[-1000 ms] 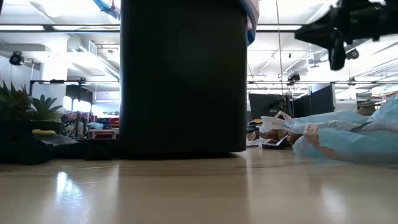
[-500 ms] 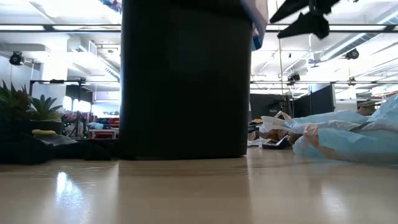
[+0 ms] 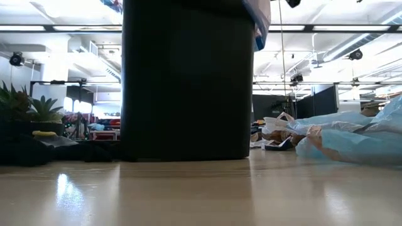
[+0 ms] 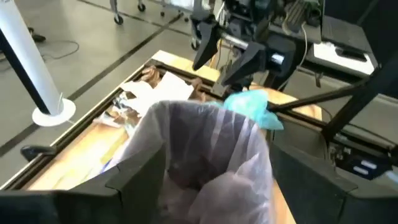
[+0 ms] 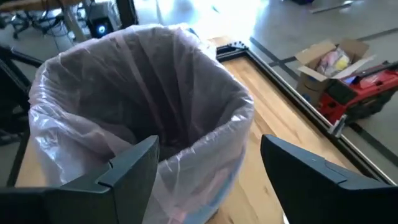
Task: Place trash/remove bag and relplace
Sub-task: Put the white bubble wrap into the trash bin
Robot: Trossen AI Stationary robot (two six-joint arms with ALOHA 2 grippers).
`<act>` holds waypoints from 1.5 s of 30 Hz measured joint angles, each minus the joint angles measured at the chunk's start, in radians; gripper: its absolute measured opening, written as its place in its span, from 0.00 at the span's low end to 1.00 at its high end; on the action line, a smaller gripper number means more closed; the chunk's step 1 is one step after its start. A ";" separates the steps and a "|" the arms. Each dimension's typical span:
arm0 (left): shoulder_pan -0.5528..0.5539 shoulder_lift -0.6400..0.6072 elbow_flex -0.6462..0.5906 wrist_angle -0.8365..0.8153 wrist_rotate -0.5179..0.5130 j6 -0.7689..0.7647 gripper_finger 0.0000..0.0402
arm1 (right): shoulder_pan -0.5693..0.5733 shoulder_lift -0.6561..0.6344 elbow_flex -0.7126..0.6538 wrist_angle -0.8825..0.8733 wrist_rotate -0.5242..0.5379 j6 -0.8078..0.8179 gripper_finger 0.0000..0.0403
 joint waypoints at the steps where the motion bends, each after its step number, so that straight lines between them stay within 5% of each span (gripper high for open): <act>1: -0.008 -0.011 -0.009 -0.017 -0.001 -0.004 0.65 | -0.001 0.008 0.026 -0.027 0.000 0.005 0.65; 9: -0.056 -0.184 -0.210 -0.023 -0.173 0.028 0.54 | -0.065 0.032 0.195 -0.209 0.299 0.079 0.61; 15: -0.056 -0.327 -0.383 0.001 -0.277 0.062 0.45 | -0.221 0.054 0.194 -0.412 0.314 0.374 0.58; 24: -0.056 -0.510 -0.534 0.007 -0.289 0.049 0.32 | -0.401 0.100 0.089 -0.494 0.307 0.652 0.64; 28: -0.055 -0.543 -0.572 0.006 -0.169 0.005 0.27 | -0.499 0.131 0.028 -0.486 0.258 0.763 0.67; 32: -0.056 -0.541 -0.577 0.007 -0.059 0.000 0.23 | -0.610 0.156 -0.031 -0.443 0.197 0.764 0.69; 37: -0.037 -0.529 -0.547 -0.043 -0.063 -0.009 0.23 | -0.695 0.179 -0.120 -0.249 0.043 0.774 0.68; 45: 0.009 -0.504 -0.460 -0.060 -0.094 -0.116 0.36 | -0.723 0.174 -0.249 -0.063 0.025 0.629 0.68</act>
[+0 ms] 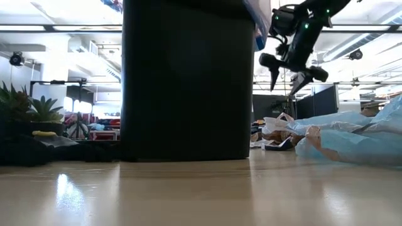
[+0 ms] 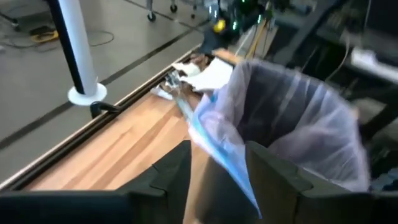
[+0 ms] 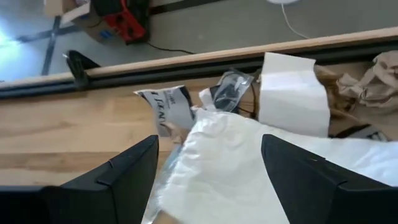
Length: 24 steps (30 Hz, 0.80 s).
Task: Place trash/remove bag and relplace
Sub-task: Put the white bubble wrap into the trash bin
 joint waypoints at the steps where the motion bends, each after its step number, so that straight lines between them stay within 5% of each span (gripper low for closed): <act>1: 0.000 0.000 0.006 -0.004 -0.011 -0.010 0.37 | 0.000 0.000 -0.008 0.006 0.000 -0.020 0.68; 5: 0.000 0.003 0.029 0.000 -0.121 -0.029 0.40 | 0.001 -0.001 -0.022 0.009 -0.002 -0.110 0.70; 12: 0.000 0.014 0.095 0.019 -0.491 -0.021 0.40 | 0.003 -0.026 0.033 -0.034 -0.063 -0.250 0.69; 17: 0.000 0.008 0.154 0.024 -0.434 -0.025 0.35 | 0.006 -0.021 0.042 -0.128 -0.084 -0.228 0.64; 24: 0.000 -0.033 0.075 0.000 -0.440 -0.030 0.25 | 0.016 0.042 -0.073 -0.016 -0.083 -0.232 0.59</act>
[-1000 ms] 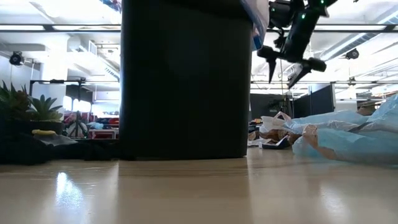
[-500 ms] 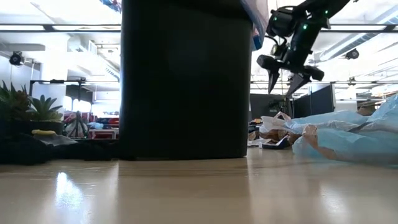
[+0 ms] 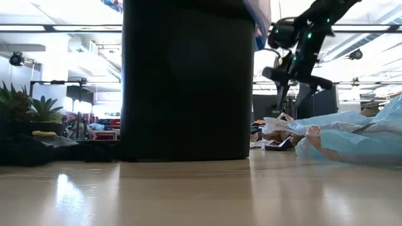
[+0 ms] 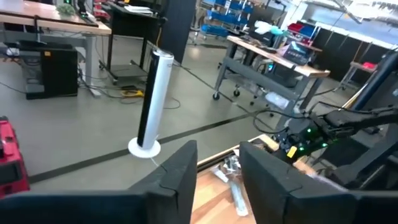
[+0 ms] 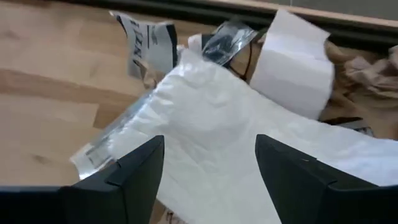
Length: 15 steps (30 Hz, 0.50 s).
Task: Place trash/remove bag and relplace
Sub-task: Put the white bubble wrap into the trash bin
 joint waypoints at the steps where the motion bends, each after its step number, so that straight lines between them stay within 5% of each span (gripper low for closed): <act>1: 0.000 -0.006 -0.021 -0.001 0.000 0.000 0.24 | 0.014 0.016 0.000 0.019 0.003 -0.038 0.59; 7: 0.000 -0.046 -0.127 -0.017 -0.002 0.054 0.17 | 0.144 0.066 0.021 -0.007 0.037 -0.365 0.67; 12: 0.000 -0.079 -0.200 -0.017 -0.011 0.020 0.13 | 0.200 0.130 0.018 -0.008 0.170 -0.387 0.76; 15: 0.000 -0.110 -0.267 -0.015 -0.108 0.023 0.10 | 0.181 0.219 0.018 0.040 0.133 -0.375 0.77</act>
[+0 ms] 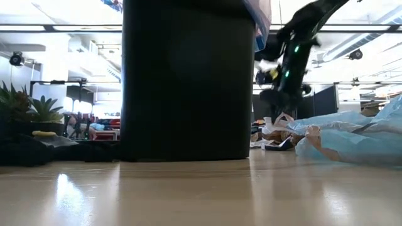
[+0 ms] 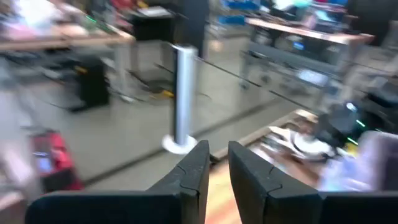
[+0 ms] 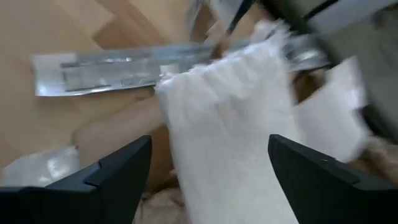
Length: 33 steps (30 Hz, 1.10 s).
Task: Place trash/remove bag and relplace
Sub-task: Put the white bubble wrap into the trash bin
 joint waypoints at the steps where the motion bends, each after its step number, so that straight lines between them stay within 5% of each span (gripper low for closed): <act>1: 0.000 -0.007 -0.023 -0.002 -0.038 -0.006 0.10 | -0.002 0.028 0.003 0.001 -0.014 0.016 0.76; 7: 0.000 -0.042 -0.131 0.016 -0.134 -0.118 0.06 | -0.011 0.176 0.046 -0.019 0.140 0.109 0.70; 12: 0.000 -0.038 -0.186 0.042 -0.163 -0.122 0.05 | -0.014 0.223 0.069 -0.020 0.149 0.111 0.58; 24: 0.000 -0.027 -0.204 0.054 -0.207 -0.111 0.05 | -0.015 0.122 0.089 -0.022 0.214 0.037 0.03; 33: 0.000 -0.065 -0.204 0.076 -0.249 -0.081 0.05 | -0.011 -0.067 0.116 -0.132 0.187 0.020 0.02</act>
